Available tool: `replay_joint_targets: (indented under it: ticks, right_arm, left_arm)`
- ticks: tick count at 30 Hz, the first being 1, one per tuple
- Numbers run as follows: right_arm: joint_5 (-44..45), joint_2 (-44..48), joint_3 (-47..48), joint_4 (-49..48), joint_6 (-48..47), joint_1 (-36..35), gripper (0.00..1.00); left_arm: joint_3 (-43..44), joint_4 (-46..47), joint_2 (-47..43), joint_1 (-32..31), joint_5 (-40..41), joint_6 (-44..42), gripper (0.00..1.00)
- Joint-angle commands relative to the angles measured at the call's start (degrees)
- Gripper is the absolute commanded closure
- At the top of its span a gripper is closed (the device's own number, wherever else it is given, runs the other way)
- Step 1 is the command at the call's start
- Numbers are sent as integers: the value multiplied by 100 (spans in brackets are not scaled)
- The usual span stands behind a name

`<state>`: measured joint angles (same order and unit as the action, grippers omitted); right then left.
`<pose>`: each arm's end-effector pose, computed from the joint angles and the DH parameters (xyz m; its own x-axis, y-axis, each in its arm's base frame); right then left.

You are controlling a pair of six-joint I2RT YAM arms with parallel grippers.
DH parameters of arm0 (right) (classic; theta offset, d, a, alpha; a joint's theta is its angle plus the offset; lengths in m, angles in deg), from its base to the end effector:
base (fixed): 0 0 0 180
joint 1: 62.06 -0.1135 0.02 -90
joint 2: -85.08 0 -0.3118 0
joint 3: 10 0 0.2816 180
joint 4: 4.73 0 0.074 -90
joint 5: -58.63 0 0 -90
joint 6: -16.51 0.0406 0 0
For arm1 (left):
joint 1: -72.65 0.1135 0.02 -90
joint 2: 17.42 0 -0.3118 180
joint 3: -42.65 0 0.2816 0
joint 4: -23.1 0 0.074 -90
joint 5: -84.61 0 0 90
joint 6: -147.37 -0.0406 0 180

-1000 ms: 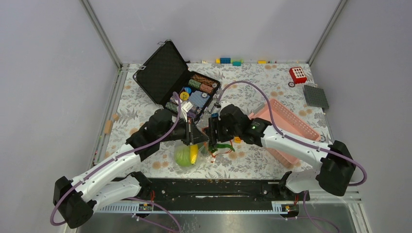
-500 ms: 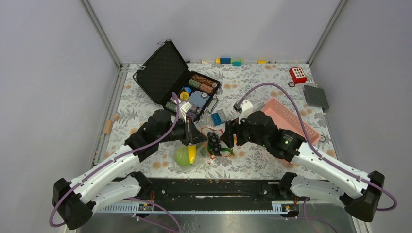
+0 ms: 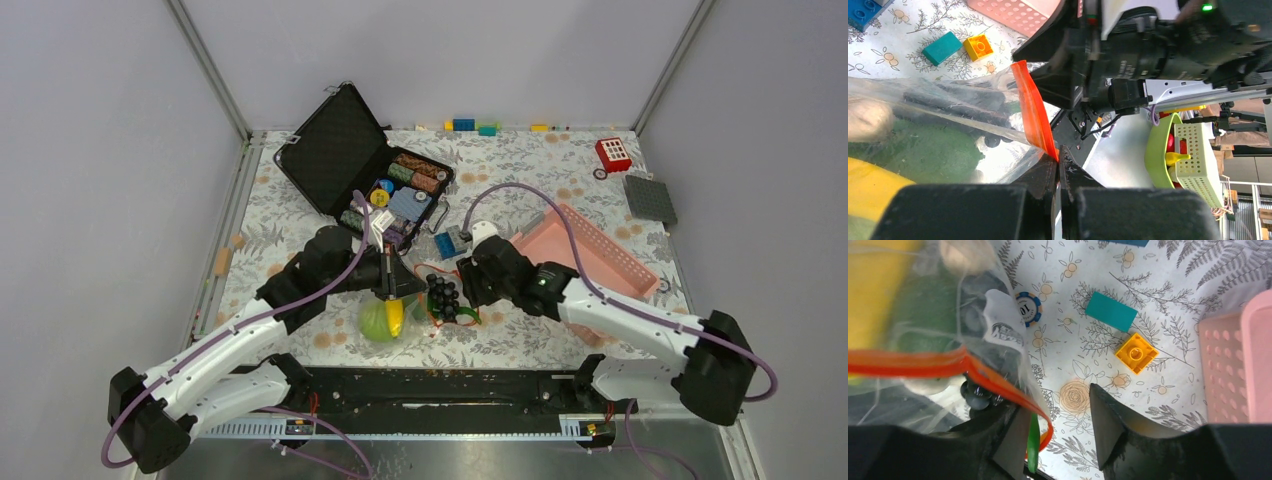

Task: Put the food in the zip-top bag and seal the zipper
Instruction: Place the fake fruit in the zipper food storage bag, then adjust the zipper food storage bag at the center of the board.

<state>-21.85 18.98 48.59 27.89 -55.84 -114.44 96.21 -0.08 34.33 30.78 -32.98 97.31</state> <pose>0.1641 0.2019 0.2883 -0.5884 -0.2736 -0.7609 -0.5515 0.8239 0.1302 0.1445 -0.1547 0.3272 -0.7940 -0.0524 -0.6057 0.5256 0.4414 -0.7272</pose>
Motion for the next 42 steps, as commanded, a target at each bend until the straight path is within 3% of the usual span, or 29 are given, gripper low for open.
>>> replay_joint_targets:
  ticks: [1, 3, 6, 8, 12, 18, 23, 27, 30, 34, 38, 42]
  right_arm:
    - [68, -537, 348, -233, 73, 87, 59]
    - [-165, -684, 434, -172, 243, 88, 79]
    - [-717, -555, 629, 189, 575, 88, 99]
    - [-1140, -326, 735, 422, 644, 88, 100]
    - [-1347, -193, 1725, 2089, 867, 85, 100]
    - [-1963, -245, 3013, 3631, 1001, 85, 100]
    - [-1569, -549, 4422, 5159, 1078, 87, 100]
    - [-1024, -417, 4990, 5677, 1207, 87, 100]
    - [-1166, -221, 4906, 5539, 1286, 85, 100]
    - [-1490, -77, 4471, 5098, 1388, 85, 100]
    - [-1617, 61, 3556, 3853, 1658, 83, 100]
    - [-1156, 285, 2874, 2604, 2157, 88, 100]
  left_arm:
    - [154, 149, -212, 18, 75, -89, 100]
    - [153, 98, -225, 22, 117, -113, 100]
    - [176, 17, -233, 23, 151, -157, 100]
    - [229, -108, -225, 25, 230, -245, 100]
    - [513, -611, -218, 22, 484, -501, 100]
    - [621, -540, -253, 20, 23, -528, 100]
    - [858, -734, -315, 13, -526, -633, 100]
    - [1033, -1172, -456, 23, -626, -739, 100]
    - [1137, -1163, -468, 21, -970, -715, 100]
    - [1213, -457, -219, 17, -1967, -454, 98]
    - [1225, 128, 447, -28, -2115, -135, 99]
    - [1375, 638, 958, -324, -2275, -115, 100]
